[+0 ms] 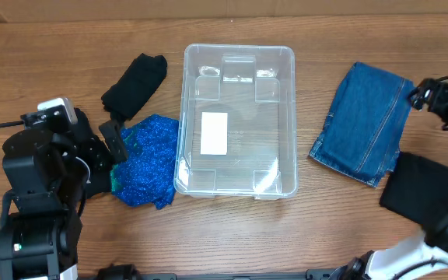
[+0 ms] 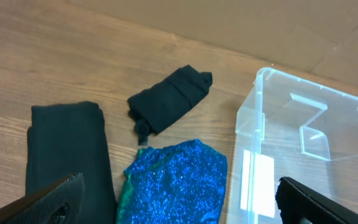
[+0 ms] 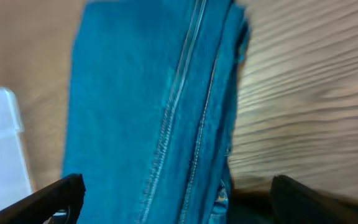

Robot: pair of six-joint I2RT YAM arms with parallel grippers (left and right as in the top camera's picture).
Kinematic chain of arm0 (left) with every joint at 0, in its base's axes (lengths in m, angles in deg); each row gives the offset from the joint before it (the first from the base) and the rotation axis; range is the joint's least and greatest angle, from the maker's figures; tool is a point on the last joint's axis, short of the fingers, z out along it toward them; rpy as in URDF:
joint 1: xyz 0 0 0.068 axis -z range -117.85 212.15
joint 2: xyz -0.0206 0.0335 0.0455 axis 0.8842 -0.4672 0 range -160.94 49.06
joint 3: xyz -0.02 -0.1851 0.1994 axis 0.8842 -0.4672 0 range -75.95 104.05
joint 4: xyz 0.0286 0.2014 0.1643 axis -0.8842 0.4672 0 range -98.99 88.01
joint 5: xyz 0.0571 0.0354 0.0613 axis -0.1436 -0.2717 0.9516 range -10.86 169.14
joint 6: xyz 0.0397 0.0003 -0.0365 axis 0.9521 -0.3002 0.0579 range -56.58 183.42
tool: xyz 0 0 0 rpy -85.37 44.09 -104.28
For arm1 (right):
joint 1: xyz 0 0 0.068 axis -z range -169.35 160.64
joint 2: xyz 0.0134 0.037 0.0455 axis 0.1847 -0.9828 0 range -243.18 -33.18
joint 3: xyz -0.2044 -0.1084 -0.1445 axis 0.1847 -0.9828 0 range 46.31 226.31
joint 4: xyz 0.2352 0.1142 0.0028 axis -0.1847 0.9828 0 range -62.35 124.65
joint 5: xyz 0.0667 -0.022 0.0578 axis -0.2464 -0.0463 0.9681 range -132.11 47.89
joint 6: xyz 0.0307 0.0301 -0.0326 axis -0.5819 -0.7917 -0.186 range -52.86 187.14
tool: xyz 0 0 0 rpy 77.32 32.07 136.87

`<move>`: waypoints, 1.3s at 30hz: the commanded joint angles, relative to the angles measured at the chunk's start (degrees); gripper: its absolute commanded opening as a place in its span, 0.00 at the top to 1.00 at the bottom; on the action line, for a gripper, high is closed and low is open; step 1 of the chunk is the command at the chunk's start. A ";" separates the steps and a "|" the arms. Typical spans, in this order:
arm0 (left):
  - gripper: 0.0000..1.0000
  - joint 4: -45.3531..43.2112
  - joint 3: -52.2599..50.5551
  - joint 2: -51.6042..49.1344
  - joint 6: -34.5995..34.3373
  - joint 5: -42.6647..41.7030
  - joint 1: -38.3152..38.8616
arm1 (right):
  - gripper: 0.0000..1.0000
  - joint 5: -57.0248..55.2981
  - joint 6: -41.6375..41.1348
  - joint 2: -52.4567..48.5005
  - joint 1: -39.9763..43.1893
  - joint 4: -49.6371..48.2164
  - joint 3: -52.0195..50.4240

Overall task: Pack container
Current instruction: 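Move the right gripper to the folded blue jeans and grasp them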

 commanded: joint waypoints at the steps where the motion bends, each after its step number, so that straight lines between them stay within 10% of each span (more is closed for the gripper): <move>1: 0.00 -1.29 1.44 0.26 2.08 0.44 0.46 | 0.00 2.36 6.05 -4.98 0.13 -0.33 0.85; 39: 0.00 0.15 1.44 0.26 4.11 0.42 0.46 | 0.00 13.49 2.64 -29.22 -3.93 -2.23 0.37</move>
